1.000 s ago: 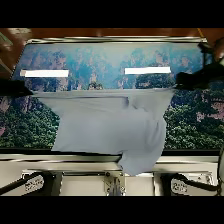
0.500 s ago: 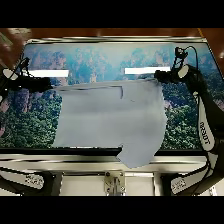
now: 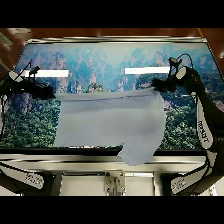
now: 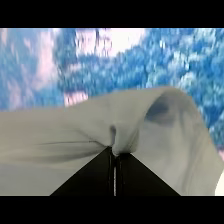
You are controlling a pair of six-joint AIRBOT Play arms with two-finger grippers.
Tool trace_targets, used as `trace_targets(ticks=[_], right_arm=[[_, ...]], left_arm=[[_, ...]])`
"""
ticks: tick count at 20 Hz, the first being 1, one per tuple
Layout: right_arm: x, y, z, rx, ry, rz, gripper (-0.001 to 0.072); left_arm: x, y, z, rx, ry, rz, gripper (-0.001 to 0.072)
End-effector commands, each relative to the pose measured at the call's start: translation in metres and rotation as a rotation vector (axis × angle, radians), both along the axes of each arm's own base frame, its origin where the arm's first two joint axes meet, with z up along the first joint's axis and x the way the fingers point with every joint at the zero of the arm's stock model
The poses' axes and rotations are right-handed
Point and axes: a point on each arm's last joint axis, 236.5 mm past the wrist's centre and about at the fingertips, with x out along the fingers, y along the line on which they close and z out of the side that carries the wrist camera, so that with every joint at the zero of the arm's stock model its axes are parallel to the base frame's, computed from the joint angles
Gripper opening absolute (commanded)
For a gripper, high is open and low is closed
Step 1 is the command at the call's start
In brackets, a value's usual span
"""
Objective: Fold the shirts.
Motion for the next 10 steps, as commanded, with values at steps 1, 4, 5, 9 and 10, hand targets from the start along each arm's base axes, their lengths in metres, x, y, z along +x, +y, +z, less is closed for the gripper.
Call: trace_targets(ticks=[1, 4, 5, 9, 10], right_arm=[[-0.099, -0.002, -0.021, -0.041, 0.405, 0.104, 0.0056], [-0.115, -0.015, -0.036, -0.097, 0.468, 0.070, 0.0056], [-0.112, -0.015, -0.038, -0.096, 0.457, 0.053, 0.0056], [-0.094, 0.002, -0.035, -0.014, 0.390, 0.011, 0.0165], [-0.093, 0.010, -0.033, 0.019, 0.386, 0.008, 0.0422]], left_arm=[[-0.069, 0.014, -0.014, 0.059, 0.291, -0.092, 0.0036], [-0.091, 0.012, -0.022, 0.044, 0.408, -0.093, 0.0036], [-0.093, 0.010, -0.024, 0.040, 0.419, -0.086, 0.0036], [-0.089, 0.003, -0.025, 0.024, 0.416, -0.074, 0.0043], [-0.091, 0.004, -0.023, 0.020, 0.423, -0.068, 0.0209]])
